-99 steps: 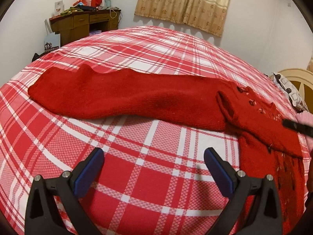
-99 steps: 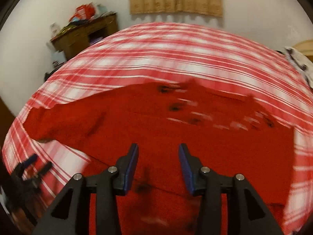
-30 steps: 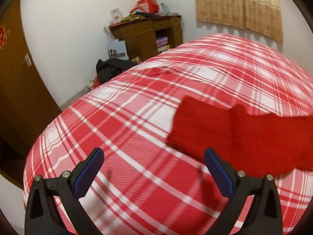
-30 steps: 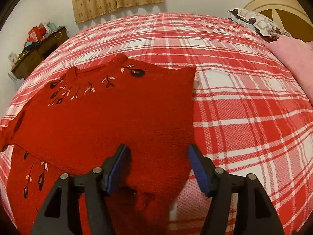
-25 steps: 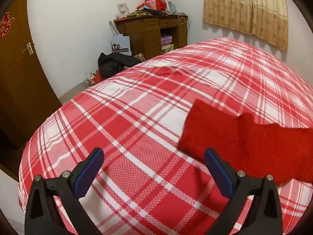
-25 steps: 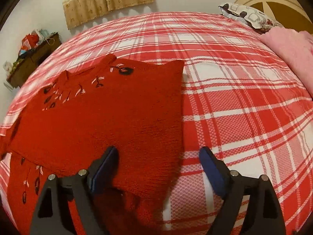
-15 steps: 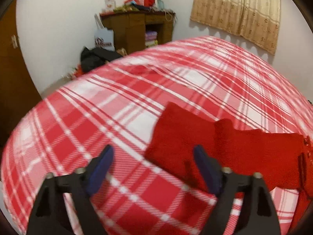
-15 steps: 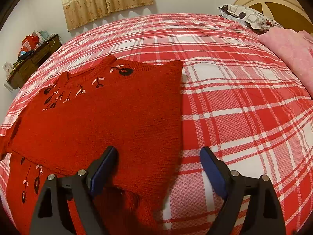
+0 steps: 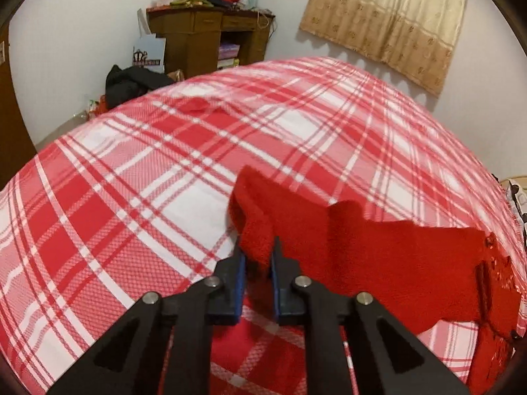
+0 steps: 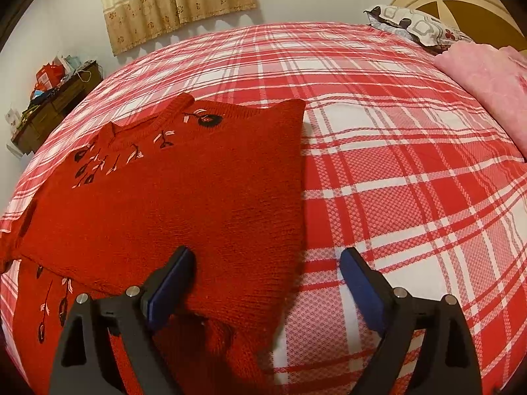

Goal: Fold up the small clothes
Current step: 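Close the left gripper on the other sleeve cuff, then lift the cuff with the left gripper and carry the sleeve across the body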

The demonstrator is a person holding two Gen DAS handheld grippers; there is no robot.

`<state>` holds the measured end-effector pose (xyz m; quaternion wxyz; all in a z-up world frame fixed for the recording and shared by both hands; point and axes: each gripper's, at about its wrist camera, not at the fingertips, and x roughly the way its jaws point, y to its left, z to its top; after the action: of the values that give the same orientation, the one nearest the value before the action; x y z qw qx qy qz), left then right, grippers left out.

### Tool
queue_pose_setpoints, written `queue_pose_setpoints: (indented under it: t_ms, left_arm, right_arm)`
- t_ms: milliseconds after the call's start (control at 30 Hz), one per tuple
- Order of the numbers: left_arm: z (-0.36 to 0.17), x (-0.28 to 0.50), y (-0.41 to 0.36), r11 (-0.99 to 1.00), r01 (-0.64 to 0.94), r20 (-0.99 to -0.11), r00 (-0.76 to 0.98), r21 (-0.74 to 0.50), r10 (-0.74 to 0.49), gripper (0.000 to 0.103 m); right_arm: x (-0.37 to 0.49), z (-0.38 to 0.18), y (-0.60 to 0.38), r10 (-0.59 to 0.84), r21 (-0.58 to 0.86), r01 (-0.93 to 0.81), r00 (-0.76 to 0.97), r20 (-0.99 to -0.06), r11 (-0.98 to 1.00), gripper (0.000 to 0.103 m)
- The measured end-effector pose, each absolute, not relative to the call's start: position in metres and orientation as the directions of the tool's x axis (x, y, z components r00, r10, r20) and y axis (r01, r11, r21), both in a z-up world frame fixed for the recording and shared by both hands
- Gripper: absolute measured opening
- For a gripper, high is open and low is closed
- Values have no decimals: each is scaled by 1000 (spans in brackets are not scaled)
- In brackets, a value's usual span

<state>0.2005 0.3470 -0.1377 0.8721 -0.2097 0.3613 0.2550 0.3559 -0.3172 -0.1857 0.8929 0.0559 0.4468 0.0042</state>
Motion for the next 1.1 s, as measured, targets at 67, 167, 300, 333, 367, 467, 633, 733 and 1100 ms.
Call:
queue_pose_setpoints:
  t_ms: [67, 167, 300, 333, 367, 467, 633, 733, 1100]
  left_arm:
    - [-128, 199, 344, 791, -583, -718, 630, -185, 296, 13]
    - [-110, 197, 340, 799, -568, -694, 656, -196, 297, 13]
    - [-88, 197, 333, 811, -545, -666, 688, -210, 289, 13]
    - [-84, 198, 332, 815, -537, -660, 696, -217, 283, 13]
    - [-79, 198, 329, 820, -526, -655, 705, -226, 272, 13]
    - [-69, 200, 324, 823, -510, -647, 721, -251, 249, 12]
    - [-51, 202, 315, 828, -486, -620, 750, -281, 230, 12]
    - [-41, 205, 308, 837, -462, -600, 770, -292, 216, 12]
    - [4, 216, 273, 866, -332, -513, 852, -373, 106, 12]
  right_arm:
    - [356, -186, -318, 58, 104, 43, 601, -797, 994, 92]
    - [356, -186, -318, 60, 108, 44, 601, -797, 993, 93]
    - [356, -186, -319, 66, 117, 47, 601, -797, 992, 94]
    - [355, -186, -320, 68, 120, 47, 601, -796, 992, 94]
    - [355, -186, -320, 69, 122, 47, 602, -796, 991, 94]
    - [355, -186, -321, 74, 129, 49, 603, -795, 990, 94]
    - [354, -186, -324, 99, 160, 47, 606, -789, 986, 97]
    - [355, -187, -323, 104, 159, 40, 598, -794, 986, 99]
    - [353, -186, -332, 153, 224, 40, 614, -774, 974, 100]
